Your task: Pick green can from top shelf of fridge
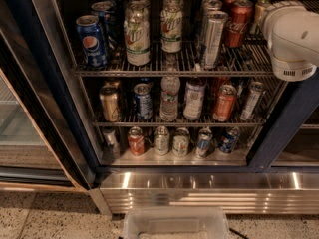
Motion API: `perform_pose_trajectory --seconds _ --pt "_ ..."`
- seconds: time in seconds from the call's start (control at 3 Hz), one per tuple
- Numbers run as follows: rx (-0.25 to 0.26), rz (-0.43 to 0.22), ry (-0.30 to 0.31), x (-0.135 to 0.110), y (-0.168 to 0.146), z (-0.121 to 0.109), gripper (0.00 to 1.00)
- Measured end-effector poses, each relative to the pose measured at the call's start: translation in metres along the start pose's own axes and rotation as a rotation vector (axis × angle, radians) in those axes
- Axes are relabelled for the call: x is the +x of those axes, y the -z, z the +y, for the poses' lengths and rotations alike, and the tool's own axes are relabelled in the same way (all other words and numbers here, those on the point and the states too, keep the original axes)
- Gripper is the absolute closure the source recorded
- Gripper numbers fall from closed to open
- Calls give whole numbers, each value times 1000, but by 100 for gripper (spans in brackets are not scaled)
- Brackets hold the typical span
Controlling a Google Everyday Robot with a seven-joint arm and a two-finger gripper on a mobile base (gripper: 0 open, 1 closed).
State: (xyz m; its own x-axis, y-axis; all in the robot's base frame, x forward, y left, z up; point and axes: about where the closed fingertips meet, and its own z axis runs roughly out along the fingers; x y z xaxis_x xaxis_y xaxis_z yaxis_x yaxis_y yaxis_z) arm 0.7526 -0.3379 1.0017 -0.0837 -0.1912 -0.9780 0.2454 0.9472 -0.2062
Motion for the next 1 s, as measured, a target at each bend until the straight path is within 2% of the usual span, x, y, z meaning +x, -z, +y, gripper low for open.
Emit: perform_pose_trajectory --seconds 0.33,0.67,1.0 --pt "0 0 0 0 0 0 62" --pt "0 0 0 0 0 0 66" --pt "0 0 0 0 0 0 64"
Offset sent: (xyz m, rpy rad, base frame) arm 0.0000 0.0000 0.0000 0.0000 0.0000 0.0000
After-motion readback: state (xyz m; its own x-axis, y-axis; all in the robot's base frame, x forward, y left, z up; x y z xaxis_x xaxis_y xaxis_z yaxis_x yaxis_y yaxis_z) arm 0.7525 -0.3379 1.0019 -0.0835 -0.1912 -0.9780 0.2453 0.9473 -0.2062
